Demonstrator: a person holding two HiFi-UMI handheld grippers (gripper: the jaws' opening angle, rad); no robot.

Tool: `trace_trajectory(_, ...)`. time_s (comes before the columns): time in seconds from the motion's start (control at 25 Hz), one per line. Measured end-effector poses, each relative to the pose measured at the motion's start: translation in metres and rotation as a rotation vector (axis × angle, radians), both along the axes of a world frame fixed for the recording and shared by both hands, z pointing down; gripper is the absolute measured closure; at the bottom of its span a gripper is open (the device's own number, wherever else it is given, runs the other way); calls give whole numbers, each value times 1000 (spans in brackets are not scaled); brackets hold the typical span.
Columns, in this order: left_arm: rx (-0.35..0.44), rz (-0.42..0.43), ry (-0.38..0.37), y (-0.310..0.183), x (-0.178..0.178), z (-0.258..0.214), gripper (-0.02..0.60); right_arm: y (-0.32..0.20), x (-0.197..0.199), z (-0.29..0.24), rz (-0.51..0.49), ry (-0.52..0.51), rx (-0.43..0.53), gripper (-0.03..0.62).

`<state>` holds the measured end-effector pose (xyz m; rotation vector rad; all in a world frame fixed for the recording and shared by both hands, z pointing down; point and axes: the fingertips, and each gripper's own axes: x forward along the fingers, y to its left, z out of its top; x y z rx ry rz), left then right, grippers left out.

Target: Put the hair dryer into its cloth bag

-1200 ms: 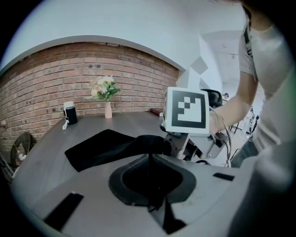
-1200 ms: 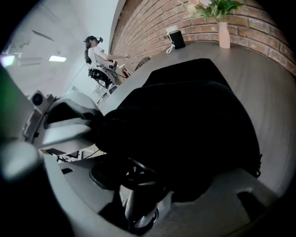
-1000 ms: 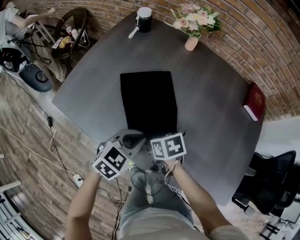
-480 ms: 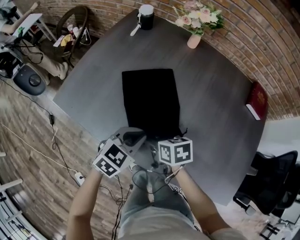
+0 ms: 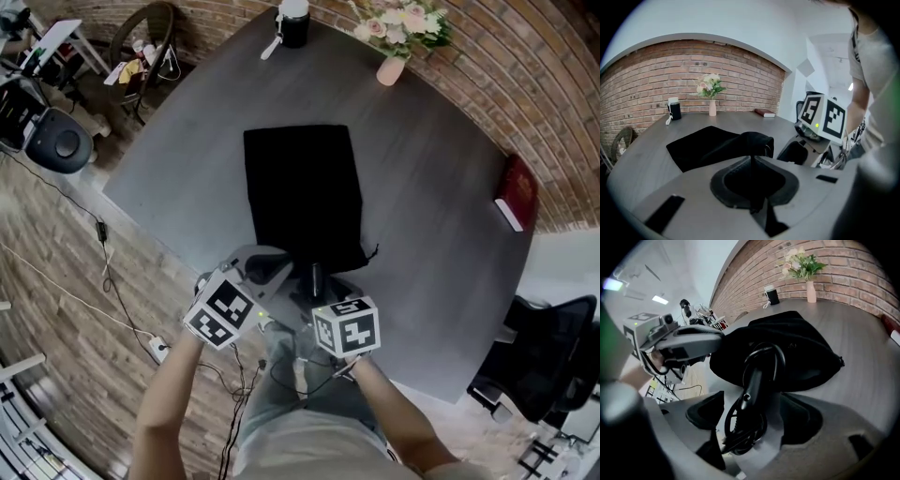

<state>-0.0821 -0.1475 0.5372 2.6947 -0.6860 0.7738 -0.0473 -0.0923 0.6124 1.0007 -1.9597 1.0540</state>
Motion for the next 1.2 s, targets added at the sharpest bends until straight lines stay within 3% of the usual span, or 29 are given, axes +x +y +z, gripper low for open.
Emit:
trace_trajectory(0.16, 0, 16, -6, 2, 1, 1, 560, 6, 3, 9, 41, 19, 9, 304)
trace_trajectory(0.52, -2, 34, -12, 7, 3, 6, 560, 5, 9, 8, 136, -27, 49, 420)
trace_trajectory(0.72, 0, 40, -13, 9, 2, 5, 560, -1, 15, -8, 170, -79, 117, 436)
trace_trajectory(1.2, 18, 45, -17, 9, 4, -4, 560, -30, 5, -21, 202, -101, 132, 441)
